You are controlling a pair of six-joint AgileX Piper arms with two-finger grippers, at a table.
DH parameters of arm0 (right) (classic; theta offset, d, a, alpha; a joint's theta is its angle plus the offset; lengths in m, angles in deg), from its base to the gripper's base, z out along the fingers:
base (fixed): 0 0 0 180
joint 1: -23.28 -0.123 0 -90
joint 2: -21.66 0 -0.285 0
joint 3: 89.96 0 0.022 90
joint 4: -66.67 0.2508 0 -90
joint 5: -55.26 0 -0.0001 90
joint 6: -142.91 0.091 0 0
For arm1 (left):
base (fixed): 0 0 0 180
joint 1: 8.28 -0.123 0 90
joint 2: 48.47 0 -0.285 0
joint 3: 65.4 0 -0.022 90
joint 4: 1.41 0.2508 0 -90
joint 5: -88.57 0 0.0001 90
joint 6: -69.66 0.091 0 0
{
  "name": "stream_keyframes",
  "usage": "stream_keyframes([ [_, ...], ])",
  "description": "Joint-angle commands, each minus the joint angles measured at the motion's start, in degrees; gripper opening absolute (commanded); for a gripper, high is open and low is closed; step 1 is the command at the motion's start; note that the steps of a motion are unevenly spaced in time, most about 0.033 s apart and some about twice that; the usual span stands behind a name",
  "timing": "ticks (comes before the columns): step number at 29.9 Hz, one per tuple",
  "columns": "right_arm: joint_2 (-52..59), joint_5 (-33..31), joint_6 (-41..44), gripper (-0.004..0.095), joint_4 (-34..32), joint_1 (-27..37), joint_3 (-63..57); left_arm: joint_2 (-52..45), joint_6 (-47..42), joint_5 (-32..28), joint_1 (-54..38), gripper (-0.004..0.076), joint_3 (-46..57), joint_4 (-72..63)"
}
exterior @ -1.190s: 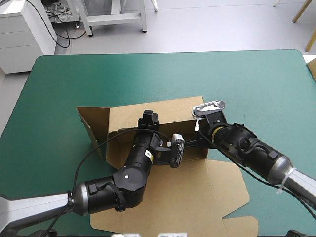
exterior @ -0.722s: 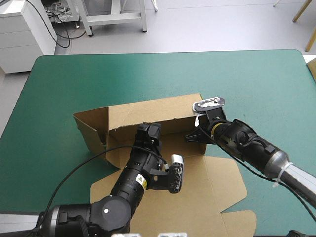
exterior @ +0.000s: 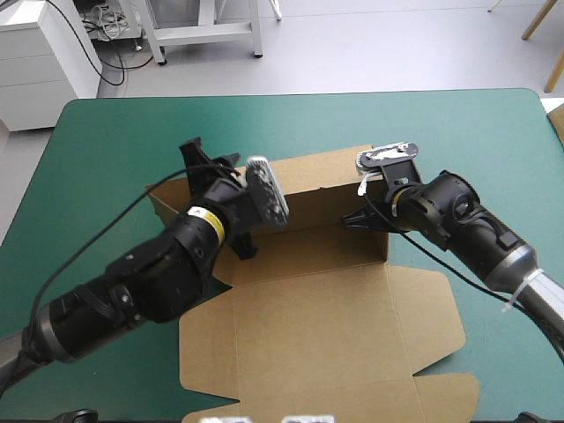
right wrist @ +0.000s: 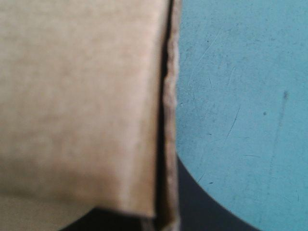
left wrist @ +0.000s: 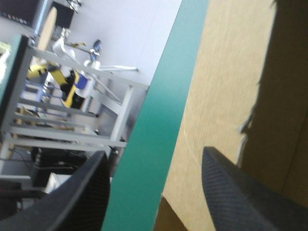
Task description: Fold the box
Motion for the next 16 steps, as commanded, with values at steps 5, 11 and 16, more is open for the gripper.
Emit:
stream_keyframes([
  [5,-0.38,-6.39,-12.46,-0.002,12.3,11.43,8.24,-2.51,5.12,-4.66,-13.74,0.041,-8.02,-14.07],
  [11,-6.32,-13.52,-18.52,-0.0022,15.94,18.85,13.02,-5.95,4.25,-8.33,-19.22,0.041,-8.02,-21.5],
  [16,-11.68,-13.52,-20.85,-0.002,17.76,20.16,15.62,-9.99,3.6,-9.41,-23.66,0.0404,-4.58,-26.29],
])
